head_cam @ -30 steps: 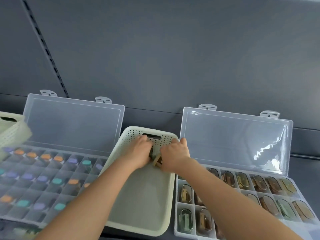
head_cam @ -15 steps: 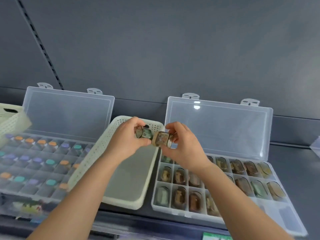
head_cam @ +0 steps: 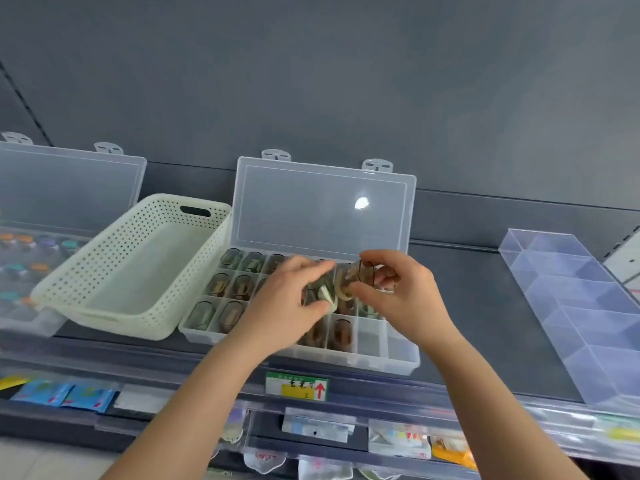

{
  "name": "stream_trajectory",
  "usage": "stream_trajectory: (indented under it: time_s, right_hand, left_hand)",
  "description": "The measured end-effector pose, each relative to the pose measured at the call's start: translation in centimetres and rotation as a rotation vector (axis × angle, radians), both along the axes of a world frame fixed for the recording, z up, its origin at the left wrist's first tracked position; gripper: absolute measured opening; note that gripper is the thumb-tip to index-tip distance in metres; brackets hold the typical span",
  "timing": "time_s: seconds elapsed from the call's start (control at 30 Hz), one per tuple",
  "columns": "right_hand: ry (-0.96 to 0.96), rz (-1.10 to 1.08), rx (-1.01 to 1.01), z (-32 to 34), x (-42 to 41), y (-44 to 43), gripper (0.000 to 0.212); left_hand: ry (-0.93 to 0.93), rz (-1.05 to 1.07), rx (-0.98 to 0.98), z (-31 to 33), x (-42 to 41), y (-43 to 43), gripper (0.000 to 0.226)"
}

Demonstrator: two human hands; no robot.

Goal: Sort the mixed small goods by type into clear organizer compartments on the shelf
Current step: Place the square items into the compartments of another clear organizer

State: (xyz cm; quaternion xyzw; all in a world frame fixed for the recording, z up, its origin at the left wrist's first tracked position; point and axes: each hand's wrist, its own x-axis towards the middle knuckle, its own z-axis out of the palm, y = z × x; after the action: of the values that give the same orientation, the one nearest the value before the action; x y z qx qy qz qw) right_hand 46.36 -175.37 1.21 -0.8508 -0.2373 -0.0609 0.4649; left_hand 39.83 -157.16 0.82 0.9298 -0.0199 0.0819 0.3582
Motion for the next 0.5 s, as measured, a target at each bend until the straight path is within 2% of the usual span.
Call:
stream_trajectory:
  time_s: [0.23, 0.5]
  right_hand:
    - [-0.047, -0.017, -0.180, -0.3, -0.8, -5.2, 0.037]
    - [0.008, 0.037, -0.409, -1.6, -1.2, -6.9, 0.034]
  left_hand:
    - [0.024, -0.067, 0.130, -0.8, -0.1, -6.0, 0.056]
    - [0.043, -0.098, 0.295, -3.0, 1.0, -7.5, 0.055]
